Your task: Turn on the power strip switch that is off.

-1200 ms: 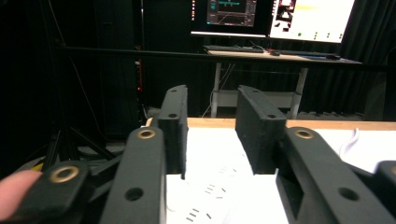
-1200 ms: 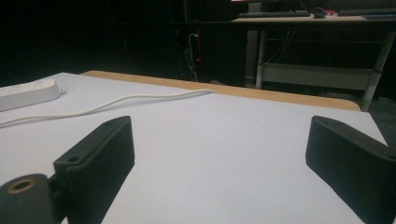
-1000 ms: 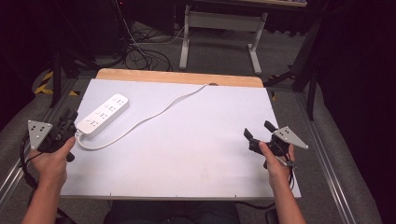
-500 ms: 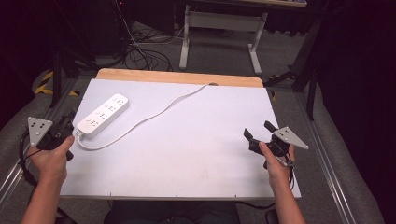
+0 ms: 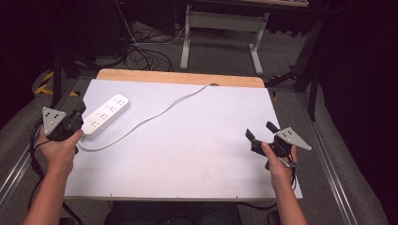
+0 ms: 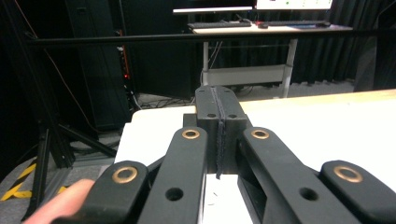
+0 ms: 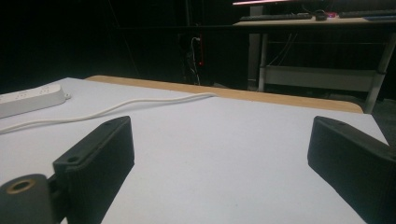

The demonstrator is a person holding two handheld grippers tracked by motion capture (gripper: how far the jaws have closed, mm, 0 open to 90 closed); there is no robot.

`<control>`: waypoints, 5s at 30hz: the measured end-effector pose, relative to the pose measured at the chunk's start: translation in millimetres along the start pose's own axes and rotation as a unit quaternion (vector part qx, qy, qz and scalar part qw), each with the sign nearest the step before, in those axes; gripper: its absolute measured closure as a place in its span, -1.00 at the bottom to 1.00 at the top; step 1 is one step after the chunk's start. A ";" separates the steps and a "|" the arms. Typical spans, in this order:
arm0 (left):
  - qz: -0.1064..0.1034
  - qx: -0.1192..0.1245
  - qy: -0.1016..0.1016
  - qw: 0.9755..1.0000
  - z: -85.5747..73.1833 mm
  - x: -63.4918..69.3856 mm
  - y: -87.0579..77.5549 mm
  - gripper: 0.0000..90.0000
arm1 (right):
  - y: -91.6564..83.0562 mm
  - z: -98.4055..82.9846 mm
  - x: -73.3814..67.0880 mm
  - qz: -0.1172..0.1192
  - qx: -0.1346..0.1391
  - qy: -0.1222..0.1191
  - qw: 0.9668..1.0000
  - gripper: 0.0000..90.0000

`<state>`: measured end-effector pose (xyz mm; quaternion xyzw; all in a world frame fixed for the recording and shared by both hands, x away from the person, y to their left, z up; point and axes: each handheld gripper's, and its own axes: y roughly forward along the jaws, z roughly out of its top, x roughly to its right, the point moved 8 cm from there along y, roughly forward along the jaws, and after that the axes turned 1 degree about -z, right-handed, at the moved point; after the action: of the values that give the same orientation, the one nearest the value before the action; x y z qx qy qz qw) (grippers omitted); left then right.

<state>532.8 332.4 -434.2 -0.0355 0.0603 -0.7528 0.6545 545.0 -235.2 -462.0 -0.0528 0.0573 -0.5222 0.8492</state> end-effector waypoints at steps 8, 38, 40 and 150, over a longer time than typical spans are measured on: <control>0.004 -0.031 0.010 0.999 -6.1 -4.6 21.8 1.00 | -0.1 0.4 -0.4 0.007 0.001 0.006 1.000 -0.84; -0.013 -0.173 0.030 0.984 -13.2 14.7 94.3 1.00 | 0.7 5.2 -0.6 0.023 0.016 0.021 0.999 -0.85; -0.006 -0.196 0.036 0.980 -17.4 13.1 99.4 1.00 | 0.9 5.1 -1.0 0.024 0.015 0.022 0.999 -0.85; 0.054 -0.302 -0.052 0.950 -65.3 -5.9 128.7 1.00 | 4.6 13.8 -10.1 0.023 0.019 0.028 0.999 -0.84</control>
<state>651.2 323.6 -516.4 -0.2679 0.2525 -0.6601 0.6548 546.7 -223.7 -448.6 -0.0204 0.0724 -0.5050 0.8598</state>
